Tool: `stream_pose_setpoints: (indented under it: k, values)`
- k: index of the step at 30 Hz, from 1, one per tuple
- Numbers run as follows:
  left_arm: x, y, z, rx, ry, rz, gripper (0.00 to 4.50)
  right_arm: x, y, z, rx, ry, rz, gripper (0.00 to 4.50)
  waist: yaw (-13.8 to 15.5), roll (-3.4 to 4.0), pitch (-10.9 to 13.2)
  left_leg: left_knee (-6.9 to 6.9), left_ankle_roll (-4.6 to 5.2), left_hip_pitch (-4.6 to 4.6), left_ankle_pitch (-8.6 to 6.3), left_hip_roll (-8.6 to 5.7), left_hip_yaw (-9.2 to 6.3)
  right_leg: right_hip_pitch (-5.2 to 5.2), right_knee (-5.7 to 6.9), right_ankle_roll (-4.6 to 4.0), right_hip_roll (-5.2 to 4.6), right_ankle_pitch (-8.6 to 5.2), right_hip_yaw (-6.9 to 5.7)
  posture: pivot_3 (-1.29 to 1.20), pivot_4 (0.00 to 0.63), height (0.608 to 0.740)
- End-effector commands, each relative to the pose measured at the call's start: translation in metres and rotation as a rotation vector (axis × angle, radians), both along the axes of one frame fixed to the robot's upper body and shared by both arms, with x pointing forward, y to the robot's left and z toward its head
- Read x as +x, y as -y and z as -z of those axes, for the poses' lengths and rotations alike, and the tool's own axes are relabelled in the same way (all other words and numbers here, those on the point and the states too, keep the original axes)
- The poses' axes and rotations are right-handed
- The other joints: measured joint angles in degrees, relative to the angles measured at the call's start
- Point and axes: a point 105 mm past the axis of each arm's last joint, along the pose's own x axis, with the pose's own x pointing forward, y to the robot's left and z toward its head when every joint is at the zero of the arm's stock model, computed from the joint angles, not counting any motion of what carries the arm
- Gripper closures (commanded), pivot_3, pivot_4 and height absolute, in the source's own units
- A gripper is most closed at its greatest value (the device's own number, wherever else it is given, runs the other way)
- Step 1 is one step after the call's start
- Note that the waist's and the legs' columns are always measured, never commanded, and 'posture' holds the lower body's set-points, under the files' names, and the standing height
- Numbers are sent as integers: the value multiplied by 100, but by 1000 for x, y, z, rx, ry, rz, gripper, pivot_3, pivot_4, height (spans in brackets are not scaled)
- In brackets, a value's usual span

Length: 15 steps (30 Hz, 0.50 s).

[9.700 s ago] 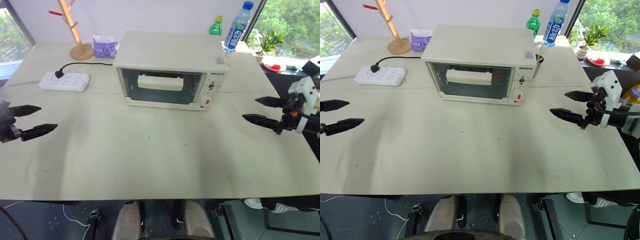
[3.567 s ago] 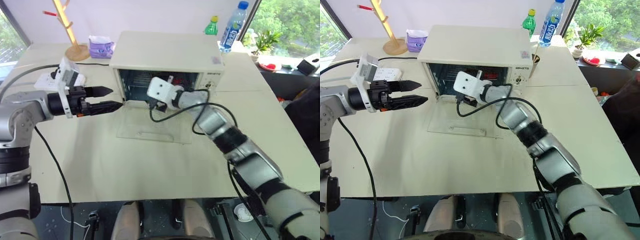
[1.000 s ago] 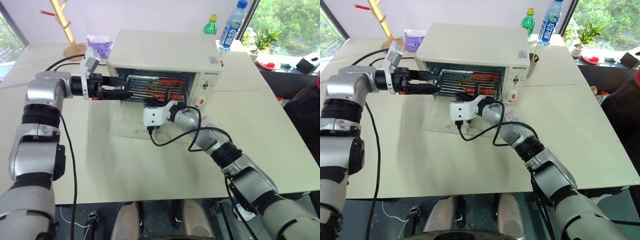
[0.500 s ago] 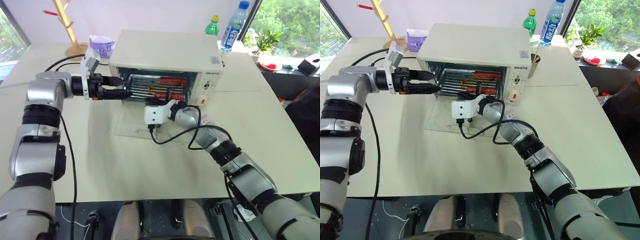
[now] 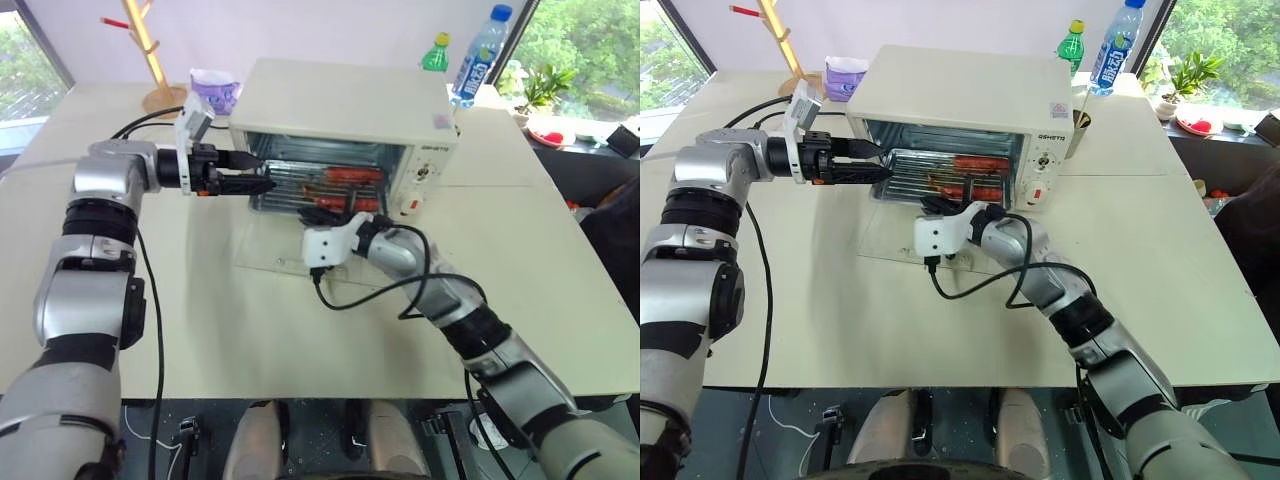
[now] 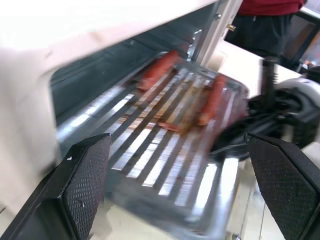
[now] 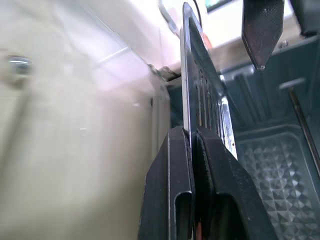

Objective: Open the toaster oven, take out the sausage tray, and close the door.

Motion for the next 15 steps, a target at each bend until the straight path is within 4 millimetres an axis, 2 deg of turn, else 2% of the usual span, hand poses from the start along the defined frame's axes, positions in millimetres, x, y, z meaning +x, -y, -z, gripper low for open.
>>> stream_pose_setpoints:
  k: [1, 5, 8, 15]
  values:
    - [-10, -7, -22, -30, 37, 33, 0, -14, 7, -27, 41, 99, -34, 4477, -30, -2, 1, 0, 0, 0, 0, 0, 1, 0, -1, 0, 0, 0, 0, 0, 150, 722]
    - [-32, -21, -20, -64, -55, 63, 0, -23, 13, -24, 21, 119, -63, 4477, -105, -2, 1, -2, 0, 3, 0, 4, 0, -2, 1, 0, 2, -1, 1, 0, 150, 722]
    - [-51, -31, -7, -84, -148, 53, 0, -30, 15, -20, 0, 117, -98, 4477, -157, -2, 1, -2, 0, 3, 0, 5, -1, -2, 2, 0, 2, -1, 0, 0, 150, 722]
    - [-94, -41, 10, -220, -378, -25, 0, -43, 21, -12, -58, 99, -188, 4477, -136, -9, 5, -1, -1, 4, 0, 6, -9, 3, 1, -1, -1, -1, 1, 0, 150, 722]
